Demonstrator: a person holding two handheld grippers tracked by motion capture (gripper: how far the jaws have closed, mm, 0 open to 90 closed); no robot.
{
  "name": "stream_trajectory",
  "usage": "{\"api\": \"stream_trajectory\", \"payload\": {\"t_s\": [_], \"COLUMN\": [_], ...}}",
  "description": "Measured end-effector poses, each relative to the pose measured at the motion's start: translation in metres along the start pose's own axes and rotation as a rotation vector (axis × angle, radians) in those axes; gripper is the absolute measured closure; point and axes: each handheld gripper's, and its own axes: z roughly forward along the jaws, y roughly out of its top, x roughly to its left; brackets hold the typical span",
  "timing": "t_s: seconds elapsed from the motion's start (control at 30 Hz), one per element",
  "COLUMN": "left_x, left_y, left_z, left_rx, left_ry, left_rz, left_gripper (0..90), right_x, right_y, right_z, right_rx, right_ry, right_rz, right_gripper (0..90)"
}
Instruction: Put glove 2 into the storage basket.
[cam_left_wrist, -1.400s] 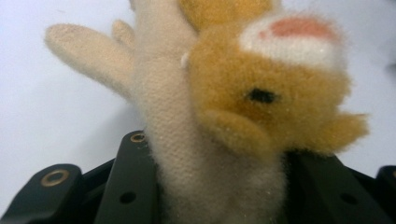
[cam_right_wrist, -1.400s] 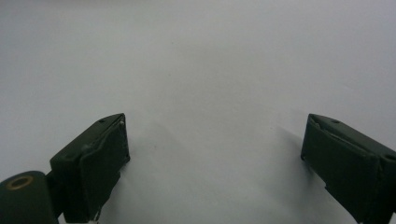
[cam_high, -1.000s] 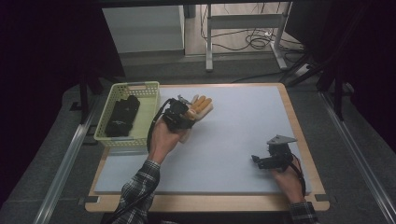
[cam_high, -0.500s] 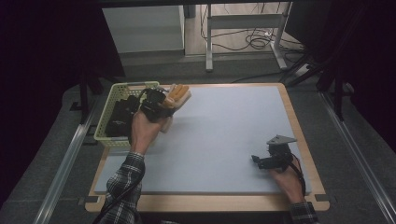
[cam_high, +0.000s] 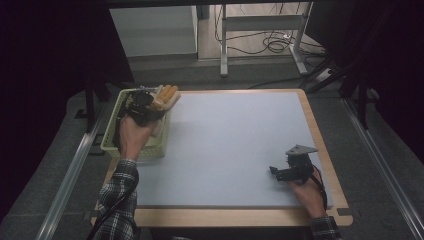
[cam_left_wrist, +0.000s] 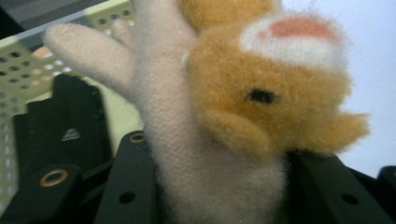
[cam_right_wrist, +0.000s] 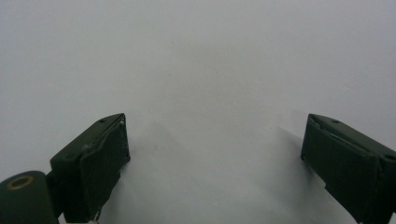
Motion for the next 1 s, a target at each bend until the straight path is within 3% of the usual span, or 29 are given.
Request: {"api": "stream_trajectory", "payload": {"t_s": [0.27, 0.43, 0.73, 1.0], "left_x": [0.029, 0.042, 0.051, 0.048], "left_y": [-0.01, -0.018, -0.021, -0.015], "left_z": [0.006, 0.023, 0.058, 0.088], "left_rx": [0.003, 0.02, 0.054, 0.134], "left_ry": [0.035, 0.056, 0.102, 0.134], "left_rz": [-0.051, -0.078, -0.113, -0.104], "left_gripper": [60.4, 60.1, 59.2, 57.9], "right_x": [0.0, 0.0, 0.0, 0.0], "right_y": [0.0, 0.0, 0.0, 0.0], "right_z": [0.0, 0.0, 0.0, 0.0], "right_rx": [0.0, 0.0, -0.001, -0.001], "right_ry": [0.0, 0.001, 0.001, -0.001], "right_rz": [0.001, 0.001, 0.002, 0.0], "right_gripper": [7.3, 7.3, 7.3, 7.5]}}
